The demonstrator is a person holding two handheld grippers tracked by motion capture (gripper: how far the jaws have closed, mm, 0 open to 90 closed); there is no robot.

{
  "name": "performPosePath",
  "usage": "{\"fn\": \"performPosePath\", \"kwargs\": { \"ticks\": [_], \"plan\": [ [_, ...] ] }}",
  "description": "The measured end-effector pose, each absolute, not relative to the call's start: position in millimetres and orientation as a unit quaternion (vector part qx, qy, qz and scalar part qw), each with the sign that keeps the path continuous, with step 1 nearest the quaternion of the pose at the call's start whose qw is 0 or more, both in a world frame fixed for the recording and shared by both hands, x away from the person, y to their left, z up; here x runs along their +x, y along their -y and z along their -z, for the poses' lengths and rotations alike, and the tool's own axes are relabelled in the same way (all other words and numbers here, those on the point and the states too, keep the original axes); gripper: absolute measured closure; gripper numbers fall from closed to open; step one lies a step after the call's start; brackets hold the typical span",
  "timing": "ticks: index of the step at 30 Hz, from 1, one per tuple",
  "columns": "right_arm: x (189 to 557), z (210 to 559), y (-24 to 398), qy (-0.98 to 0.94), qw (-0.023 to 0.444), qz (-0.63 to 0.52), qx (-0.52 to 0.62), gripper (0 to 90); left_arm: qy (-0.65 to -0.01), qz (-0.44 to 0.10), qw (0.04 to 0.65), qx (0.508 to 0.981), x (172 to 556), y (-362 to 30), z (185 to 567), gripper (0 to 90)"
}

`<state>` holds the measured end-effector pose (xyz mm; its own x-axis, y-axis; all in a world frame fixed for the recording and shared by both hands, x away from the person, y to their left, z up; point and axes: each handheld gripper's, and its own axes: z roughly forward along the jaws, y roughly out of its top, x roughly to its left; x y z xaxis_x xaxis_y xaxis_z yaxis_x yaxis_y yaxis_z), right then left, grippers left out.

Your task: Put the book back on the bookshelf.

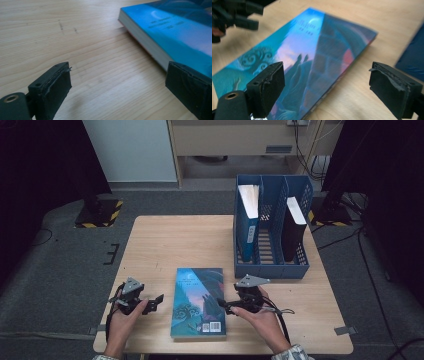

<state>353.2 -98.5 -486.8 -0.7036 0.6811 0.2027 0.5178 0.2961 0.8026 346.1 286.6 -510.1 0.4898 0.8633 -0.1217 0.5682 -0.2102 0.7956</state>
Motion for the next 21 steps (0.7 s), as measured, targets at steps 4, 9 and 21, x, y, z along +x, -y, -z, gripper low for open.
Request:
{"fn": "performPosePath", "kwargs": {
  "ticks": [4,9,21],
  "plan": [
    [355.5,493.5,93.8,-0.809,0.07,-0.451,0.37,11.7,-0.458,-0.168,0.414,0.769,342.3,-276.6,509.4,6.8],
    [353.9,502.7,87.5,-0.823,0.054,-0.431,0.366,10.9,-0.433,-0.154,0.426,0.78,339.9,-263.6,507.1,8.4],
    [348.1,520.0,74.0,-0.836,0.01,-0.411,0.363,10.6,-0.394,-0.119,0.42,0.809,328.8,-229.5,509.3,12.2]
  ]
}}
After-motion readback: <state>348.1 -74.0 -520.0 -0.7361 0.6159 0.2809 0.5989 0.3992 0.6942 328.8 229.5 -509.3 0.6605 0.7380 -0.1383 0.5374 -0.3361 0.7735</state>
